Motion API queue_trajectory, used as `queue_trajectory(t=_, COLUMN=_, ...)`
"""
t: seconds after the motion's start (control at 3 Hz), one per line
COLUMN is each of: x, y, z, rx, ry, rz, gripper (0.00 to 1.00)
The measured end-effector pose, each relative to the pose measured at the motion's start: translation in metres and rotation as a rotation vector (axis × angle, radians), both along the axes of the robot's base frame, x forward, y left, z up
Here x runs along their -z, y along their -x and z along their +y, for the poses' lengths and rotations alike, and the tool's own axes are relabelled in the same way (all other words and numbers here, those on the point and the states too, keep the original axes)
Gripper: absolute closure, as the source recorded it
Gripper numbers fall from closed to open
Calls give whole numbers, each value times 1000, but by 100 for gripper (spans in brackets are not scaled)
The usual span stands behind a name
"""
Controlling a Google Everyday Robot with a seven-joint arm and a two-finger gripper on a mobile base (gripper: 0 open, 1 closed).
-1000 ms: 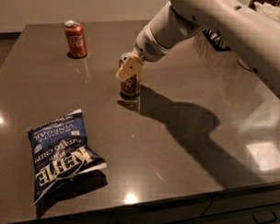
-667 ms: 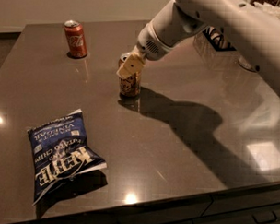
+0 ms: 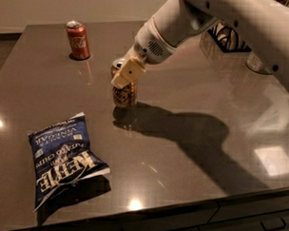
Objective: Move orange can near blue chip bag
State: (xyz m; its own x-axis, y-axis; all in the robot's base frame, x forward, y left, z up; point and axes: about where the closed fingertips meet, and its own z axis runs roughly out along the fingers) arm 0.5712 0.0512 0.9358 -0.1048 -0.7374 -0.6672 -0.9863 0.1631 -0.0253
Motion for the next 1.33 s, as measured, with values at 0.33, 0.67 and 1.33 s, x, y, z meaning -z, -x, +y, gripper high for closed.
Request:
queue_trajectory(t=0.33, x=3, y=32, z=10, rx=-87, ry=-2, rz=30, gripper=100)
queue_trajectory(t=0.67, x=8, y=62, z=24, rx=-173, ry=-3, rz=57, gripper=100)
queue_trajectory(t=1.33, x=16, y=83, z=33, rx=-227, ry=13, rz=10, gripper=100)
